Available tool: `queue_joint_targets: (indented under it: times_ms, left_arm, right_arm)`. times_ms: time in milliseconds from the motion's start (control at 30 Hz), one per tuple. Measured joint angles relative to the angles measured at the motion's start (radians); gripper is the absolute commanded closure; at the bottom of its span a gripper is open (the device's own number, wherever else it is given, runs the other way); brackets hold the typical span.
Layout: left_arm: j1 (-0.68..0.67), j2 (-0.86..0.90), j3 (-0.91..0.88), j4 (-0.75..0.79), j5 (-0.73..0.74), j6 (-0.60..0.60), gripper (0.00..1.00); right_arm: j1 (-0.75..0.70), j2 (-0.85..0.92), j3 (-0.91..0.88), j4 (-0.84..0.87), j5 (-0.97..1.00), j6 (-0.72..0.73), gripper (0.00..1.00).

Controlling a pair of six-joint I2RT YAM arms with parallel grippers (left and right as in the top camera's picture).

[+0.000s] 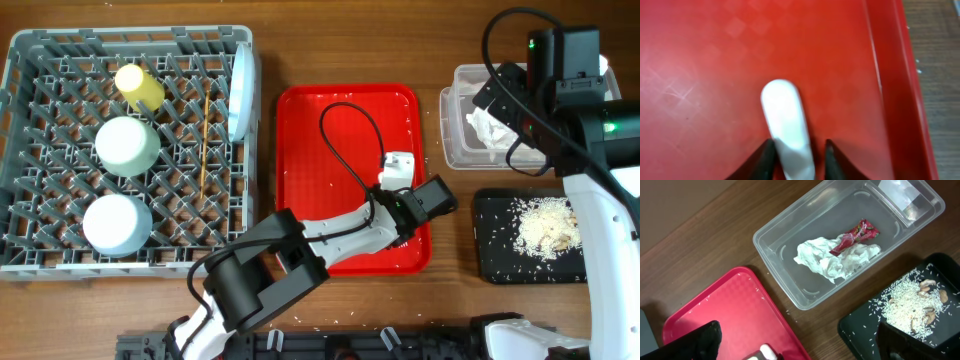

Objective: Sort waste into correct bins and load items into the dishwasher rack

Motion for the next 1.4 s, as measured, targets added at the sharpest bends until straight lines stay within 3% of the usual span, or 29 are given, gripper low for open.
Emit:
queue_joint_targets:
  times_ms: [33, 267, 500, 733, 767, 800, 833, 900, 1000, 1167, 1200, 1300, 1400]
  left_arm:
    - [0.000, -0.002, 0.000, 0.002, 0.016, -0.001, 0.89]
    - [0.000, -0.004, 0.002, 0.003, 0.021, -0.001, 0.84]
    - [0.001, -0.082, -0.013, -0.042, 0.026, 0.000, 0.91]
    - [0.008, -0.253, -0.013, -0.081, 0.029, 0.261, 0.93]
    - [0.018, -0.285, -0.013, -0.100, 0.032, 0.286, 0.91]
    - [0.042, -0.334, -0.013, -0.145, 0.035, 0.308, 0.81]
    - [0.079, -0.391, -0.013, -0.182, 0.035, 0.325, 0.62]
    - [0.156, -0.488, -0.013, -0.234, 0.036, 0.344, 0.55]
    - [0.227, -0.539, -0.011, -0.334, 0.079, 0.366, 0.30]
    - [0.237, -0.492, -0.014, -0.640, 0.345, 0.511, 0.17]
    - [0.237, -0.485, -0.014, -0.652, 0.365, 0.516, 0.12]
    - [0.237, -0.475, -0.016, -0.745, 0.431, 0.539, 0.10]
    - [0.231, -0.472, -0.092, -0.718, 0.574, 0.633, 0.05]
  right_arm:
    - [0.000, 0.000, 0.000, 0.000, 0.000, 0.000, 0.00]
    - [0.000, 0.000, 0.000, 0.000, 0.000, 0.000, 0.00]
    - [0.000, 0.000, 0.000, 0.000, 0.000, 0.000, 0.00]
    - [0.000, 0.000, 0.000, 0.000, 0.000, 0.000, 0.00]
    - [0.000, 0.000, 0.000, 0.000, 0.000, 0.000, 0.00]
    - [0.000, 0.000, 0.000, 0.000, 0.000, 0.000, 0.00]
    - [0.000, 0.000, 0.000, 0.000, 0.000, 0.000, 0.00]
    - [0.000, 0.000, 0.000, 0.000, 0.000, 0.000, 0.00]
    - [0.000, 0.000, 0.000, 0.000, 0.000, 0.000, 0.00]
    - [0.000, 0.000, 0.000, 0.000, 0.000, 0.000, 0.00]
    - [0.000, 0.000, 0.000, 0.000, 0.000, 0.000, 0.00]
    - [0.000, 0.000, 0.000, 0.000, 0.000, 0.000, 0.00]
    - [0.000, 0.000, 0.000, 0.000, 0.000, 0.000, 0.00]
